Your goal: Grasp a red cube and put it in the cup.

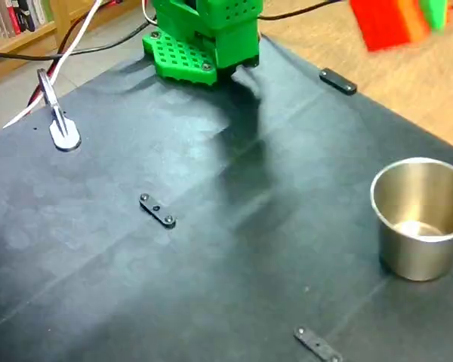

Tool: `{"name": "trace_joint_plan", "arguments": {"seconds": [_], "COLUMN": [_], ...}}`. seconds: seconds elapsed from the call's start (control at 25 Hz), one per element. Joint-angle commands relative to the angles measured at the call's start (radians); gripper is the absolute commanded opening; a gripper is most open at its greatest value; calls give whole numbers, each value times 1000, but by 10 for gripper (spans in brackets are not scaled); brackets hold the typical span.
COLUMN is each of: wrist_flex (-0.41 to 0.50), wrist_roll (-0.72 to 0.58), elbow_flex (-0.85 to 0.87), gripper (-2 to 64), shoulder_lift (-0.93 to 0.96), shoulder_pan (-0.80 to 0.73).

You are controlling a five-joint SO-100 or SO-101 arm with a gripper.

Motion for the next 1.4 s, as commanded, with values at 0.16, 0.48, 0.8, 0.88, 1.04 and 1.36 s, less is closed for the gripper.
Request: {"name": "trace_joint_plan", "arguments": {"seconds": [0.16,0.48,0.8,0.88,1.04,1.36], "wrist_flex": [-169,-230,-225,-225,-189,-100], "wrist_roll": [44,46,48,48,49,51], "elbow_flex": [-23,-18,-5,-5,-3,-5], "gripper": [-5,-5,-6,-6,-6,-6], "shoulder_lift": [-137,-268,-307,-307,-325,-347], "shoulder_pan": [-9,-12,-44,-66,-83,-81]}}
